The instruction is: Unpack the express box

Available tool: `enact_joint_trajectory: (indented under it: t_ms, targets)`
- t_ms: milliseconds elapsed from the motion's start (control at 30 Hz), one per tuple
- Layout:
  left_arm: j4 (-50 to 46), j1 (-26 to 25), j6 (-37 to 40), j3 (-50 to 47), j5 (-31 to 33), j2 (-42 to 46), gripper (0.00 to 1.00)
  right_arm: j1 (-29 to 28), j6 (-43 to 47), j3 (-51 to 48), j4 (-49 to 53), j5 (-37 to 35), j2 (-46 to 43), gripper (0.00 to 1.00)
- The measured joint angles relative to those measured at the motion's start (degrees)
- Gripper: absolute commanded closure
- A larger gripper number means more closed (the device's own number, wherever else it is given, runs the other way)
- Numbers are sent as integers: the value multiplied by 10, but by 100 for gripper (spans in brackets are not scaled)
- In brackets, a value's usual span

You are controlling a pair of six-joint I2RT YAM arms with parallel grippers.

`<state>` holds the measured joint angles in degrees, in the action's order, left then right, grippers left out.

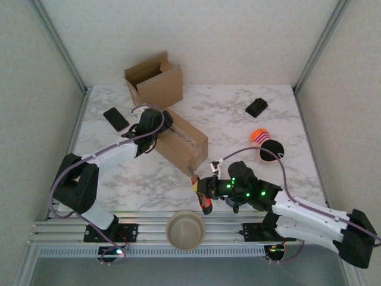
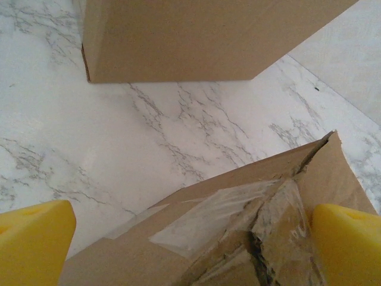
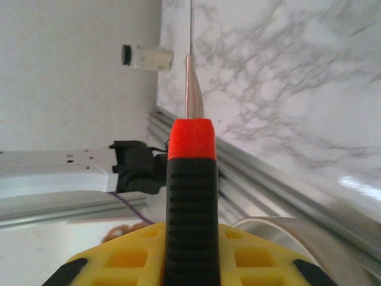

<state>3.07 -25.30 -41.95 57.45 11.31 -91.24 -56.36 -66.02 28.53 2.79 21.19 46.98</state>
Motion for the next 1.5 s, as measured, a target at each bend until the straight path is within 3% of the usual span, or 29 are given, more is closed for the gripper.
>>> enact_joint_trajectory:
  t_ms: [233,333,467,533,667,700,900,1033,1267,1500]
  targets:
    - [-82,-1,46,54,-67,11,0,84,143,197,320,-139,-74,100]
    - [-129,-1,74,101,-86,30,0,119,202,234,382,-177,-46,100]
    - [-174,-1,103,148,-80,80,1,190,259,237,389,-185,63,100]
    - [-195,3,111,162,-67,105,11,213,269,237,372,-185,125,100]
    - [-232,44,121,163,-43,127,62,214,268,237,327,-179,208,100]
    - [-233,63,122,154,-38,124,66,210,265,238,316,-181,219,100]
    - [-232,129,136,90,-27,51,69,175,236,241,279,-198,262,100]
    - [-214,127,144,70,-47,-1,69,169,218,249,266,-216,291,100]
    - [-142,119,152,24,-88,-2,66,177,246,348,277,-231,368,100]
    - [-116,92,163,-36,-90,51,65,246,332,484,320,-205,478,100]
